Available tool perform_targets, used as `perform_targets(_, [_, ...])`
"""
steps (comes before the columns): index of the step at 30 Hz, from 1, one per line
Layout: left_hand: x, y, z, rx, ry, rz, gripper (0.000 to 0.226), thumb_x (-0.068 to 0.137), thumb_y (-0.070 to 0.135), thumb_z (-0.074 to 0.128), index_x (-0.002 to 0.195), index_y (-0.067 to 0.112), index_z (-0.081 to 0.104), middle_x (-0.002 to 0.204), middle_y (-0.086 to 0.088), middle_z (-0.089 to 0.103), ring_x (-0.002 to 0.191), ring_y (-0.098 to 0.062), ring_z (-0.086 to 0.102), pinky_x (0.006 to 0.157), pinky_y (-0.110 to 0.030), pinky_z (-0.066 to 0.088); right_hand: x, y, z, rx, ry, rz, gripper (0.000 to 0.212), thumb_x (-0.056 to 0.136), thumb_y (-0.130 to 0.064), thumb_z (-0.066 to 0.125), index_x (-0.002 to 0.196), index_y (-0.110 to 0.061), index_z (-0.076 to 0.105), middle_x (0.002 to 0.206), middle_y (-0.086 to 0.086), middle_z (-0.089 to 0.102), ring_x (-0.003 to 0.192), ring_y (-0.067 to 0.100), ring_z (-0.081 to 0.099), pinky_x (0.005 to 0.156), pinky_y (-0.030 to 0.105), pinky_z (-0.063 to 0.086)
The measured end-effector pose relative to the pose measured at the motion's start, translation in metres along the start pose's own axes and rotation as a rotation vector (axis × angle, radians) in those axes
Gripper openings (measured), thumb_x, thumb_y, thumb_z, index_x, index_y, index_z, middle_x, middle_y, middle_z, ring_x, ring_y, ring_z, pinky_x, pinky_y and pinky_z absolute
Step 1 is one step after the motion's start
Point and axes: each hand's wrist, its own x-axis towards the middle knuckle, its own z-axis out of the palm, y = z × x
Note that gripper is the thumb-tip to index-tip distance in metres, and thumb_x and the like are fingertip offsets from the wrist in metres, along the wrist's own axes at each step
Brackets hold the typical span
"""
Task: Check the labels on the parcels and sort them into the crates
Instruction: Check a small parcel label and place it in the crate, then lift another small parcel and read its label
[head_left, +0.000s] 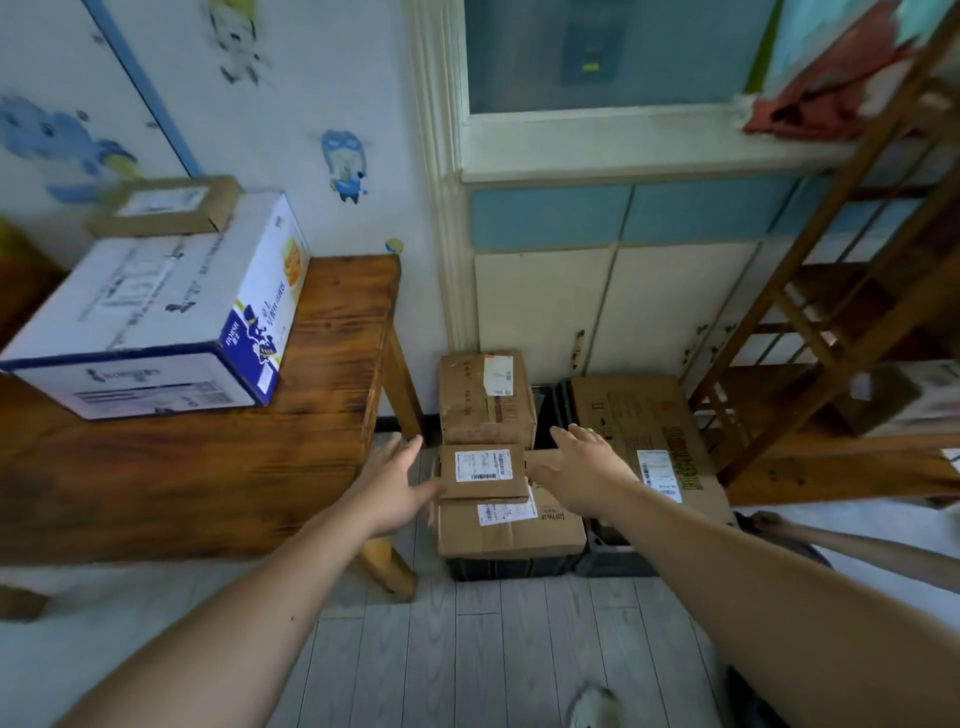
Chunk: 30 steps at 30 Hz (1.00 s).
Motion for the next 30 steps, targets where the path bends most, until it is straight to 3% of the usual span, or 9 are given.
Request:
perform_targets(6, [-0.048,0.023,-0.037,0.006,0.074,0.073,0.083,0.093,0.057,0.052,0.158,0.026,0.010,0.165,0.000,-0.001,0.152,-0.019,0.001,0.123,-0.042,0.011,-0.048,0.000,-0.034,-0.027,0.070,-0.004,0.075,0.096,-0.059,0.045,0.156,-0.021,0.022,0.162,0.006,0.022,0.150,0.027,0.014,0.121,0.044,0.018])
perform_targets(10, [-0.084,0.032,-0.054,-0.021,0.154,0.080,0.081,0.094,0.054,0.054,0.157,0.026,0.012,0.165,0.000,0.001,0.152,-0.018,0.002,0.123,-0.040,0.010,-0.073,-0.001,-0.053,-0.053,0.099,-0.048,0.075,0.096,-0.060,0.044,0.156,-0.021,0.020,0.163,0.004,0.019,0.151,0.026,0.011,0.121,0.044,0.018])
perform_targets(15, [-0.128,0.030,-0.077,-0.017,0.246,0.045,0.080,0.093,0.055,0.054,0.157,0.030,0.012,0.165,0.002,0.000,0.152,-0.017,0.002,0.123,-0.041,0.011,-0.100,-0.019,-0.071,-0.079,0.171,-0.146,0.069,0.092,-0.057,0.056,0.147,-0.022,0.036,0.152,0.002,0.039,0.142,0.023,0.032,0.115,0.041,0.032])
perform_targets(19, [-0.168,0.018,-0.110,-0.046,0.351,0.000,0.081,0.092,0.058,0.054,0.156,0.033,0.012,0.165,0.006,0.003,0.151,-0.018,0.007,0.122,-0.043,0.018,-0.126,-0.058,-0.097,-0.084,0.208,-0.255,0.074,0.096,-0.056,0.049,0.155,-0.021,0.022,0.162,0.003,0.024,0.149,0.025,0.019,0.119,0.042,0.022])
perform_targets(22, [-0.192,0.004,-0.136,-0.065,0.421,-0.020,0.081,0.092,0.056,0.054,0.157,0.031,0.012,0.165,0.003,0.007,0.150,-0.021,0.012,0.120,-0.047,0.023,-0.139,-0.092,-0.111,-0.072,0.242,-0.337,0.072,0.096,-0.053,0.051,0.155,-0.020,0.025,0.161,0.003,0.026,0.148,0.024,0.020,0.118,0.041,0.022])
perform_targets(25, [-0.218,-0.012,-0.160,-0.073,0.492,-0.056,0.075,0.097,0.047,0.053,0.157,0.026,0.013,0.165,0.001,0.007,0.150,-0.023,0.013,0.120,-0.043,0.021,-0.143,-0.130,-0.115,-0.097,0.263,-0.390,0.074,0.095,-0.056,0.049,0.155,-0.021,0.023,0.162,0.003,0.024,0.149,0.025,0.020,0.118,0.042,0.023])
perform_targets(30, [-0.247,-0.077,-0.200,-0.072,0.561,-0.109,0.075,0.096,0.049,0.052,0.157,0.027,0.012,0.165,-0.002,0.002,0.152,-0.023,0.009,0.122,-0.042,0.017,-0.149,-0.205,-0.106,-0.145,0.279,-0.479,0.075,0.096,-0.056,0.049,0.156,-0.022,0.020,0.163,0.002,0.019,0.150,0.024,0.017,0.119,0.041,0.020])
